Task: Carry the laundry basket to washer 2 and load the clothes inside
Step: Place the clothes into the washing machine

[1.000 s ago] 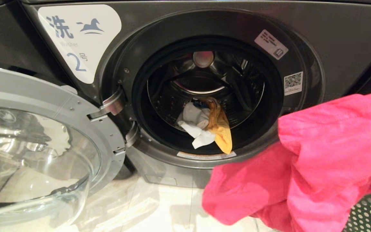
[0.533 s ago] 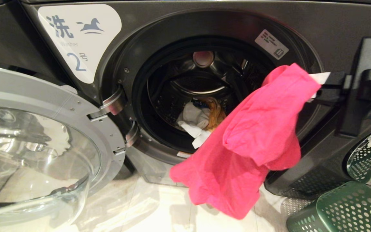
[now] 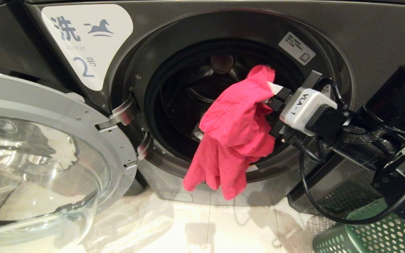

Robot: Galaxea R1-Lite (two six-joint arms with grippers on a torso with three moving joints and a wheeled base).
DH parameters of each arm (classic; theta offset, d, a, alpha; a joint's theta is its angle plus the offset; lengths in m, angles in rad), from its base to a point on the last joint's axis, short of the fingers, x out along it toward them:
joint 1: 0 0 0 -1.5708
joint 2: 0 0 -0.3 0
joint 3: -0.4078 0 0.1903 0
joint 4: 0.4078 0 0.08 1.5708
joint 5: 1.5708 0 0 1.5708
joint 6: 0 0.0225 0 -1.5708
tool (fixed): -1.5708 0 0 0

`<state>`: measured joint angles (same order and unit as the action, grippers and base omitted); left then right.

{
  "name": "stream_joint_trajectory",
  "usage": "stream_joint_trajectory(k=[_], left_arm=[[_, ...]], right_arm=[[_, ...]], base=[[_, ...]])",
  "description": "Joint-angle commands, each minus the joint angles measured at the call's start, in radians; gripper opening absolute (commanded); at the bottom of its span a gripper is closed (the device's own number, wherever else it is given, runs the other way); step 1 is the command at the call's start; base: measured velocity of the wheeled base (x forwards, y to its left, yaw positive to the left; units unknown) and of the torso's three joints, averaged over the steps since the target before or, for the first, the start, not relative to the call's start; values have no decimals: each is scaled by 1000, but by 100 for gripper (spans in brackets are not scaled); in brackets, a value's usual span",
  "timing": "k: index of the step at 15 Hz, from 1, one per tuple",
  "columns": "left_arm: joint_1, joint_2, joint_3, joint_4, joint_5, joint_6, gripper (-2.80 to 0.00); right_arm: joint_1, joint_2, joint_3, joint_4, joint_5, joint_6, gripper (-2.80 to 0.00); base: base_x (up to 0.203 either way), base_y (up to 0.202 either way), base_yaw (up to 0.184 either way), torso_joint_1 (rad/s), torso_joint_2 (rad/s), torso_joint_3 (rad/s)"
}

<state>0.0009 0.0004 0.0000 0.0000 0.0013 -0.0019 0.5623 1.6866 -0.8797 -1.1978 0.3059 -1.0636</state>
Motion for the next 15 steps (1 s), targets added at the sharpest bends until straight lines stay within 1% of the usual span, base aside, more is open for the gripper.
stream_joint_trajectory(k=[1,4,7,8,10,12,15], left_arm=[[1,-2,0,0,0,0,-280],[1,-2,0,0,0,-1,-280],[1,0,0,0,0,0,-280],[1,-1,0,0,0,0,-280],[1,-1,0,0,0,0,-280],[1,0,0,0,0,0,-280],[1,-2,0,0,0,-1,-280]], right_arm=[[0,127,-24,-93,13,-5,-280],[-1,253,-165,-177,59,-7,-280],[-15,356,-301,-191,100,-7,-280],[-32,388,-330,-192,109,-7,-280],[-58,433,-380,-195,114,-7,-280],[-82,484,-471,-194,118,-11,-280],[-119,572,-587,-172,122,-43,-280]], base=[[0,0,0,0,0,0],[0,0,0,0,0,0],[0,0,0,0,0,0],[0,0,0,0,0,0],[0,0,0,0,0,0],[0,0,0,0,0,0],[0,0,0,0,0,0]])
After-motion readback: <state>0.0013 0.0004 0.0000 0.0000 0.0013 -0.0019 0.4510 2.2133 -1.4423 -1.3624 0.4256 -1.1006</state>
